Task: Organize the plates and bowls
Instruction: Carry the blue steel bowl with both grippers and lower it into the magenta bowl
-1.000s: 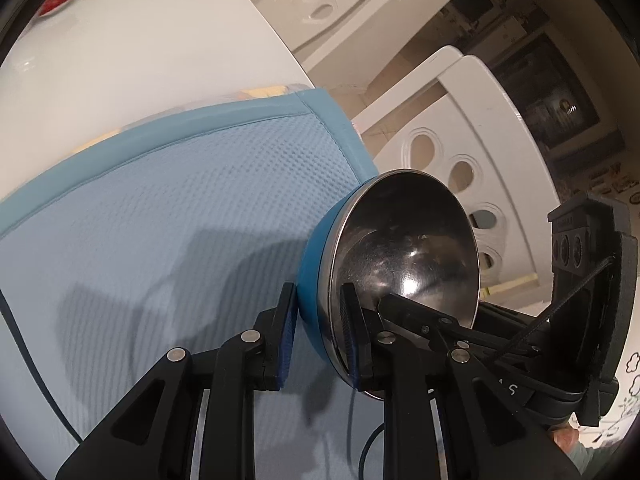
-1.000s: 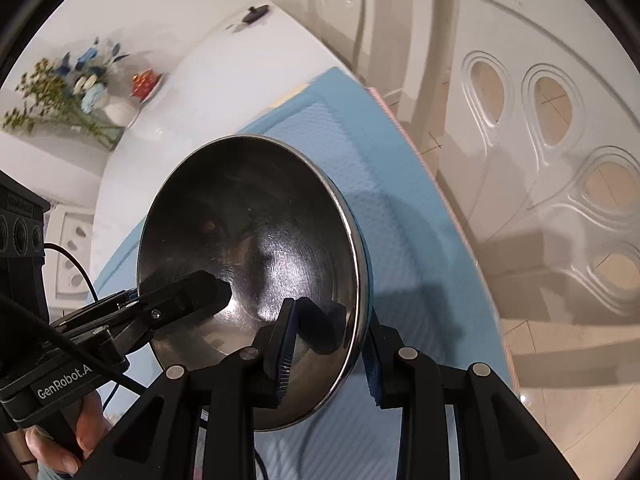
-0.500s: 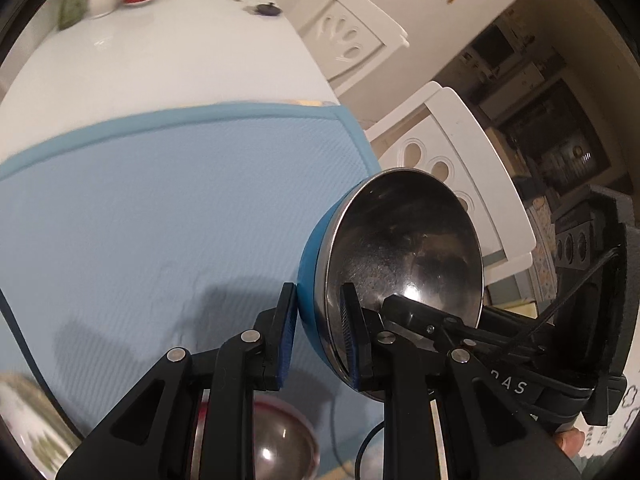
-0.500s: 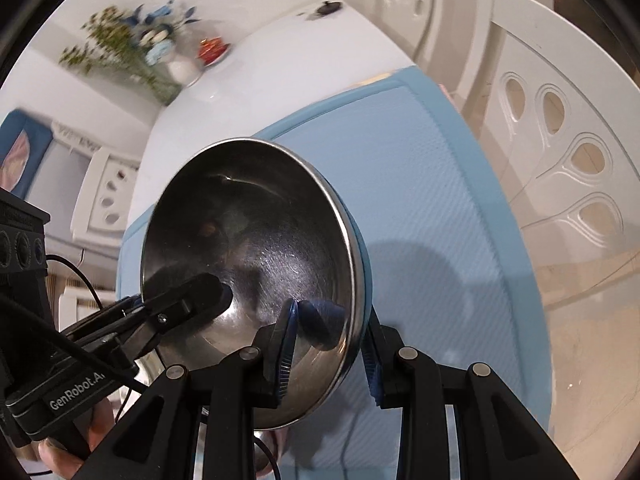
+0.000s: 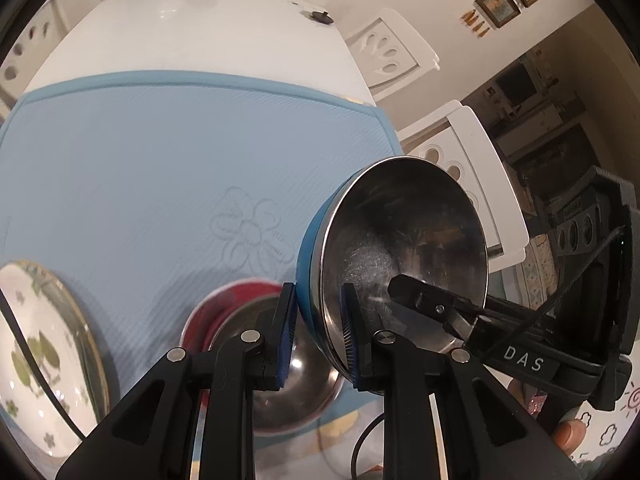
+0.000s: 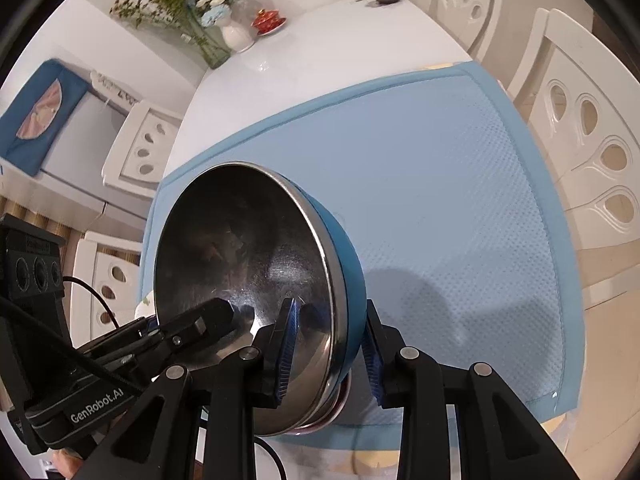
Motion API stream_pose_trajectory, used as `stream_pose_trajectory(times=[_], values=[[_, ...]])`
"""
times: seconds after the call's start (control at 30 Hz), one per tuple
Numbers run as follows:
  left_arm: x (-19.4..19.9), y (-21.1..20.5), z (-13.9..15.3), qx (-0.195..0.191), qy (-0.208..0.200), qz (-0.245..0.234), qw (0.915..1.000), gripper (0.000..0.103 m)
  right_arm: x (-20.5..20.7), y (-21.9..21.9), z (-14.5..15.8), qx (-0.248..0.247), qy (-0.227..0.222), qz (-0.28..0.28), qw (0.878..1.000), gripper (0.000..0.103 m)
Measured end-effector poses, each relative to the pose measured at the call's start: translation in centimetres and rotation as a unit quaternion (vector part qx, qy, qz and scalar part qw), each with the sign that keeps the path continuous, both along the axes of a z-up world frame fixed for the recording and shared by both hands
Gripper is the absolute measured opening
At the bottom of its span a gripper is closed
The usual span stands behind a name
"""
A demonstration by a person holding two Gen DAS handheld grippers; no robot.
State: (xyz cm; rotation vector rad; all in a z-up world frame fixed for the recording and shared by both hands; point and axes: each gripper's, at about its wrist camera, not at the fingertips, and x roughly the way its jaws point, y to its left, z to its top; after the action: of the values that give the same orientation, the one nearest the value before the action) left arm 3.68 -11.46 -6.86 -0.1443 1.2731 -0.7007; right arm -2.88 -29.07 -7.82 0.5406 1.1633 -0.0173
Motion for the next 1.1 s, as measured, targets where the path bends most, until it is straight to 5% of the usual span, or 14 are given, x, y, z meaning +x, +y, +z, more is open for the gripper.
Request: stream_pose_trajectory(times=[0.2,0.6,1.1], values=[[-2.1,1.7,-0.2,0.021,-0.008,0.01,0.9997,0.018,-0.8,2.5,-0.6,-0.005,0.02,0.027,0.999,0.031],[-4.5,4.0,-4.7,0.044,0.038,0.025,0.998,0.018,-2.4,5.8,-5.6,0.008,0.1,0.055,0.993,0.031],[-4.7,4.2,-5.5,0.047,0.048,0.02,0.9975,0.018,-1.8,6.4,-5.9,0.004,0.1,0.052,0.994,0.031]])
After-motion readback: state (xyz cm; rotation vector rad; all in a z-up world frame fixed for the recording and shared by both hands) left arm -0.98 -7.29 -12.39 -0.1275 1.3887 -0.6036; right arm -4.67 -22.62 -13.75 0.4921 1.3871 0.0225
